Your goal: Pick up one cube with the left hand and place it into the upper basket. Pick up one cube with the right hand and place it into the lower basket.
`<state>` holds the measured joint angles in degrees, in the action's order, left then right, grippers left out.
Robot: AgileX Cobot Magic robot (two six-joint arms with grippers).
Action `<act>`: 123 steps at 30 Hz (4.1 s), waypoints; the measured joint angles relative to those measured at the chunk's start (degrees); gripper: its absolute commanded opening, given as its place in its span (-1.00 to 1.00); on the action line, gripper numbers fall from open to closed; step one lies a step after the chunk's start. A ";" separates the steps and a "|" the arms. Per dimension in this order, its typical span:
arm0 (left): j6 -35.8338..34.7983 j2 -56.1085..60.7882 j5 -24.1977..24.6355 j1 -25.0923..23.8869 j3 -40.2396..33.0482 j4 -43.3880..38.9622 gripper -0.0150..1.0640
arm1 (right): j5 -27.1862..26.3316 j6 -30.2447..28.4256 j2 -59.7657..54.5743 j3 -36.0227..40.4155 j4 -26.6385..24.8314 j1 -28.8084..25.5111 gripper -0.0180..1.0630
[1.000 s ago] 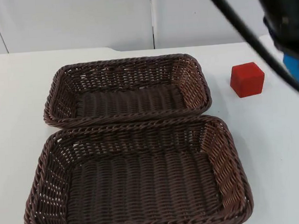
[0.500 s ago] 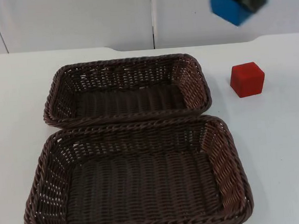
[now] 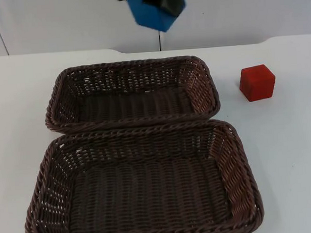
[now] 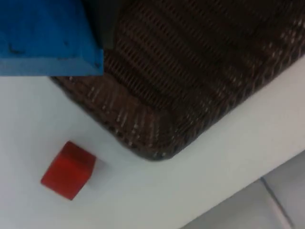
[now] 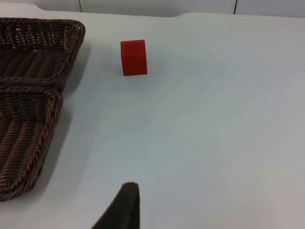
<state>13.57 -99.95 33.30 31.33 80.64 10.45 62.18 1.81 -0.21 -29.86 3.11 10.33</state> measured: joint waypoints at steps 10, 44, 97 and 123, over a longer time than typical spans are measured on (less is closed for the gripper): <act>-4.44 3.50 -4.70 -3.77 -9.36 0.37 -0.97 | 0.00 0.10 0.00 0.00 0.11 0.00 0.98; -9.34 2.85 -16.88 -10.64 -16.87 1.29 -0.97 | 0.00 -0.01 0.00 0.00 -0.11 0.00 0.98; -4.48 -29.01 -15.87 -10.64 2.78 1.67 -0.53 | 0.00 0.09 0.00 0.00 -0.11 0.00 0.98; -4.37 -11.09 -7.88 -10.64 2.91 2.23 0.97 | 0.00 0.01 0.00 0.00 -0.11 0.00 0.98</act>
<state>9.19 -111.04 25.42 20.70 83.55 12.68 62.18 1.82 -0.21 -29.86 3.00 10.33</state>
